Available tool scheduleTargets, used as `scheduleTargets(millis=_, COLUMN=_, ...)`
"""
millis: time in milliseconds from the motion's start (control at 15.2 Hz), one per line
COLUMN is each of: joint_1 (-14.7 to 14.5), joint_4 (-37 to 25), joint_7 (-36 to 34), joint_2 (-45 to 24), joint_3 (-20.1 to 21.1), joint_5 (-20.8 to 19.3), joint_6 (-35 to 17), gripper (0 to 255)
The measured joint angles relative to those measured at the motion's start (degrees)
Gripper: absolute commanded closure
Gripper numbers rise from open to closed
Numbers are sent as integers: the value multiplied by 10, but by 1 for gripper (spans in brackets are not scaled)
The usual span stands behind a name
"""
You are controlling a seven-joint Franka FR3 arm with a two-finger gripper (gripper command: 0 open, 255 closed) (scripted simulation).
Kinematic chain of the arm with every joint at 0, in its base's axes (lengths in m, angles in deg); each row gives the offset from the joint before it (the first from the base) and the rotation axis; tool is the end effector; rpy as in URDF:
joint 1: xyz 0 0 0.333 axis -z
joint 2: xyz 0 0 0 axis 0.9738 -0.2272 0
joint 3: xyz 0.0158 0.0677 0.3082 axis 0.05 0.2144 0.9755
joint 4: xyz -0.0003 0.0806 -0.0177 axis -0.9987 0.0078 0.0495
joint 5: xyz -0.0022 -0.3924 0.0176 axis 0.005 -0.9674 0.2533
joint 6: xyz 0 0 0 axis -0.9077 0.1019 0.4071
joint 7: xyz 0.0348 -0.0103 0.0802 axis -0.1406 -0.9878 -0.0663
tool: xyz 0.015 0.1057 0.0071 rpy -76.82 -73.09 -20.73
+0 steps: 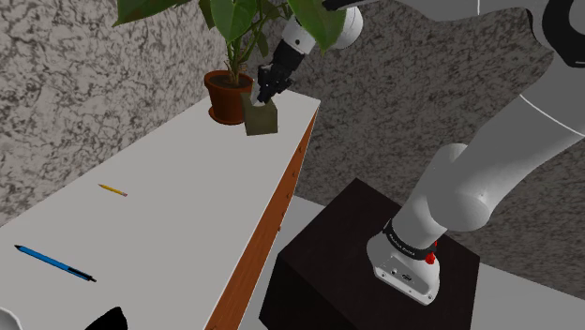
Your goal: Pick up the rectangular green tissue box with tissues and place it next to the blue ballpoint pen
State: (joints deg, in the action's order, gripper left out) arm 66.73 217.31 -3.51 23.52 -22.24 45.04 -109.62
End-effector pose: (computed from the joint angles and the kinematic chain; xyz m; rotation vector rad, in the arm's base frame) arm 0.5061 0.0157 0.4588 -2.7644 0.2004 -0.2731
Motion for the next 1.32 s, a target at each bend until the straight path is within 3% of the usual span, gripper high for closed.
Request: scheduleTargets(millis=1320, joint_1=8, joint_4=-122, joint_7=-61, joint_2=29, joint_3=2, joint_5=-39, joint_6=143, gripper=255)
